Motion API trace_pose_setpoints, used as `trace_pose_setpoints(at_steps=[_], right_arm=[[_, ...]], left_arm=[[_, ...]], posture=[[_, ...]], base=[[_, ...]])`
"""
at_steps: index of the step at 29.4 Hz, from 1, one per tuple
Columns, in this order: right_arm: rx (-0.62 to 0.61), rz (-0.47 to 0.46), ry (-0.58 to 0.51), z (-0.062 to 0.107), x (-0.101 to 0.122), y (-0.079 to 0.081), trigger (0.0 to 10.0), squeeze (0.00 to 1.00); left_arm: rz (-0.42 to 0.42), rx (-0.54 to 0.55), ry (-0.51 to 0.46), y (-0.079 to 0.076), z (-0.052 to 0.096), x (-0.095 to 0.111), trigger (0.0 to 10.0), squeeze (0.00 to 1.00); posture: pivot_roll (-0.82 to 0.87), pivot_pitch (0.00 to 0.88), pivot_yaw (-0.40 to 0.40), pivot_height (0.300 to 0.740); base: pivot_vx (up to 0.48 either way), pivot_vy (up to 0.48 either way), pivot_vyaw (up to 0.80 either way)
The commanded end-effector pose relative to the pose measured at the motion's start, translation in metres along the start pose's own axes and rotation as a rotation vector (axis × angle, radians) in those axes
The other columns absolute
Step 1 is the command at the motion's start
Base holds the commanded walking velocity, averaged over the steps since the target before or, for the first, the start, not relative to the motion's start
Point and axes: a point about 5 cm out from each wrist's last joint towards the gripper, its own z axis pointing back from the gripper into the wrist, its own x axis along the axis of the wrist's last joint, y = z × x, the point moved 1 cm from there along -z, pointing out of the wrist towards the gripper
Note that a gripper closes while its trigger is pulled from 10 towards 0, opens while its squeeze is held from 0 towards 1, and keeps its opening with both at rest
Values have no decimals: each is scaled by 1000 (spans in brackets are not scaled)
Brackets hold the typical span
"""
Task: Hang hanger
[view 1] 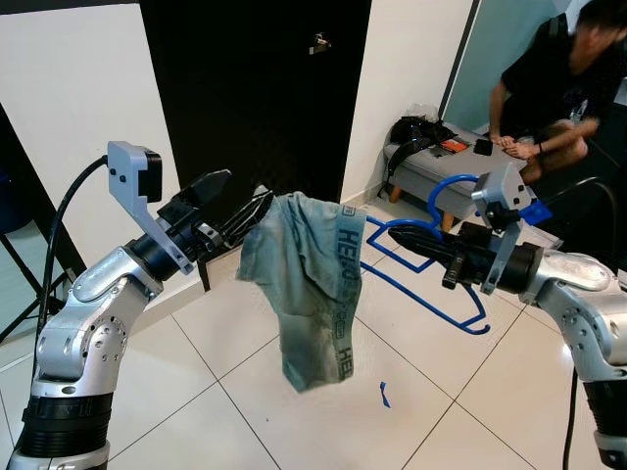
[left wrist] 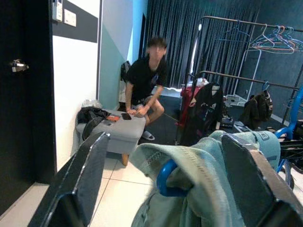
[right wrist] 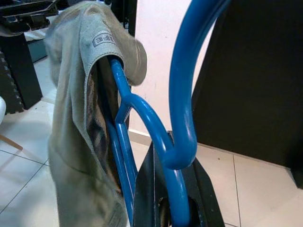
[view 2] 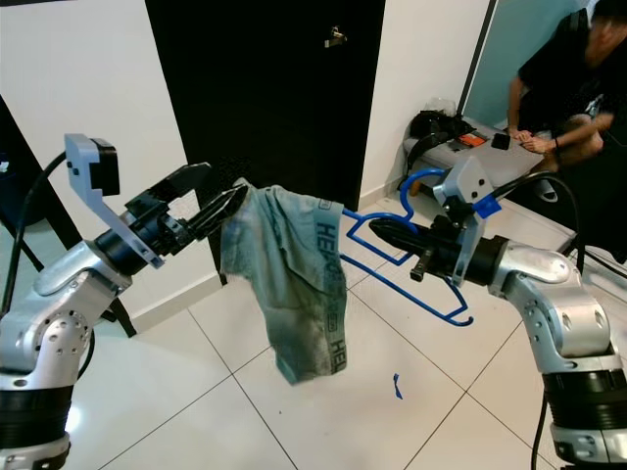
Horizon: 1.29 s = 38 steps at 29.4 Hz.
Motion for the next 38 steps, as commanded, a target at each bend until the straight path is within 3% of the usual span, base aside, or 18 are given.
trace_pose_setpoints(at_steps=[1, 6, 15, 24, 28, 29, 31, 32, 35, 38], right_arm=[[-11, 2, -20, 1, 4, -3, 10000, 0], [-18, 10, -18, 6, 6, -5, 10000, 0], [-20, 23, -27, 11, 12, -7, 10000, 0], [30, 16, -36, 11, 15, -1, 10000, 0], [90, 15, 2, 14, 10, 7, 10000, 0], [123, 13, 117, 19, -4, 11, 10000, 0], [123, 13, 117, 19, -4, 11, 10000, 0], [130, 12, 208, 24, -17, 12, 10000, 0], [116, 1, 228, 27, -22, 11, 10000, 0], [78, -7, 158, 25, -14, 6, 10000, 0]], left_arm=[[3, -11, 15, 0, 1, -1, 10000, 8], [36, -92, 109, -5, 13, -12, 10000, 0], [18, -68, 173, 3, 26, -16, 10000, 0], [37, -60, 185, 1, 23, -24, 9765, 0], [49, -44, 183, 1, 21, -27, 9333, 0], [51, -40, 185, 2, 21, -28, 9294, 0], [51, -40, 185, 2, 21, -28, 9294, 0], [51, -38, 187, 3, 21, -28, 9255, 0], [51, -41, 196, 3, 22, -29, 9137, 0], [58, -72, 225, -1, 24, -33, 9098, 0]], posture=[[11, 0, -56, 740], [7, 0, -55, 740], [9, 0, -56, 740], [9, 0, -58, 740], [8, 0, -58, 740], [5, 0, -58, 740], [5, 0, -58, 740], [2, 0, -58, 740], [4, 0, -57, 740], [5, 0, -54, 740]], base=[[0, 0, 0], [0, 0, 0], [0, 0, 0], [0, 0, 0], [0, 0, 0], [0, 0, 0], [0, 0, 0], [0, 0, 0], [0, 0, 0], [0, 0, 0]])
